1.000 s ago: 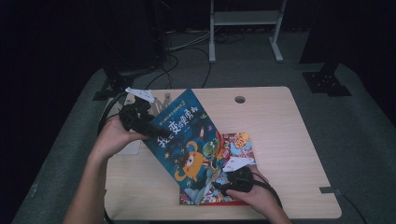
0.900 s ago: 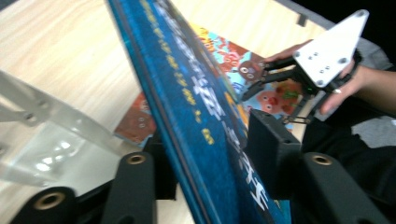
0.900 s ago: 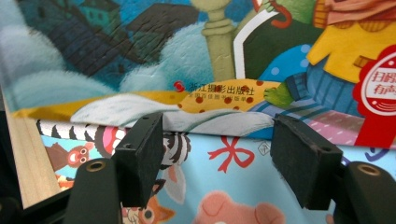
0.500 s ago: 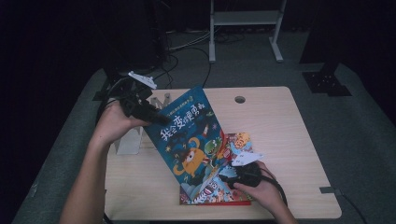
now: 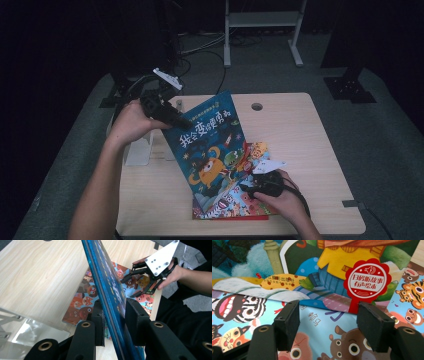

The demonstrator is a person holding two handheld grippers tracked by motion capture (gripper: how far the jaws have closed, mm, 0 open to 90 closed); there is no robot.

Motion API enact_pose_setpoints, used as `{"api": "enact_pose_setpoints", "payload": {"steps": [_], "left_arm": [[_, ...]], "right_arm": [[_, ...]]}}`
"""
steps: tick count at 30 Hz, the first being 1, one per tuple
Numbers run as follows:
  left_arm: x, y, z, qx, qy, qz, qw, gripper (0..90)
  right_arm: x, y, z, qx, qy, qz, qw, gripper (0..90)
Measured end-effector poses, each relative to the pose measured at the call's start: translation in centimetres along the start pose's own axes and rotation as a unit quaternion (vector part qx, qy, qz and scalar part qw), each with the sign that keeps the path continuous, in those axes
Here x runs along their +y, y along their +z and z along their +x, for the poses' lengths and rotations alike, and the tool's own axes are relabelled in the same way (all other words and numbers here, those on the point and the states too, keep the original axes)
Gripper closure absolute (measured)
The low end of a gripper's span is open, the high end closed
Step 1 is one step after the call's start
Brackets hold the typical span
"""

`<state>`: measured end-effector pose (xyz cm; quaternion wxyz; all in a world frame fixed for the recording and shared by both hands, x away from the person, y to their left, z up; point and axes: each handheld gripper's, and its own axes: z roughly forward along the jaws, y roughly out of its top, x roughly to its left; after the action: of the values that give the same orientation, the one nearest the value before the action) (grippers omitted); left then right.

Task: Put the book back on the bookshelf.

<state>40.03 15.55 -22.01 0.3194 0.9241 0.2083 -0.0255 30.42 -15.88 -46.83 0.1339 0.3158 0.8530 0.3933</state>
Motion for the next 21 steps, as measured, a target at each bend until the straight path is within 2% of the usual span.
{"api": "enact_pose_setpoints", "payload": {"steps": [3,7,18,21], "left_arm": [[0.6,0.1,0.0,0.002,0.003,0.008,1.0,69.7],[1.4,0.4,0.1,-0.011,0.009,0.016,0.9998,69.6],[3.1,1.9,-0.4,-0.009,0.016,0.04,0.999,70.3],[3.3,2.0,-0.4,-0.013,0.011,0.041,0.999,71.7]], "right_arm": [[0.0,0.0,0.0,-0.001,0.0,0.001,1.0,34.0],[0.0,0.0,0.1,-0.001,0.003,0.001,1.0,34.0],[0.0,0.0,0.1,-0.002,0.003,-0.002,1.0,34.1],[0.0,0.0,0.1,0.0,0.004,-0.001,1.0,34.1]]}}
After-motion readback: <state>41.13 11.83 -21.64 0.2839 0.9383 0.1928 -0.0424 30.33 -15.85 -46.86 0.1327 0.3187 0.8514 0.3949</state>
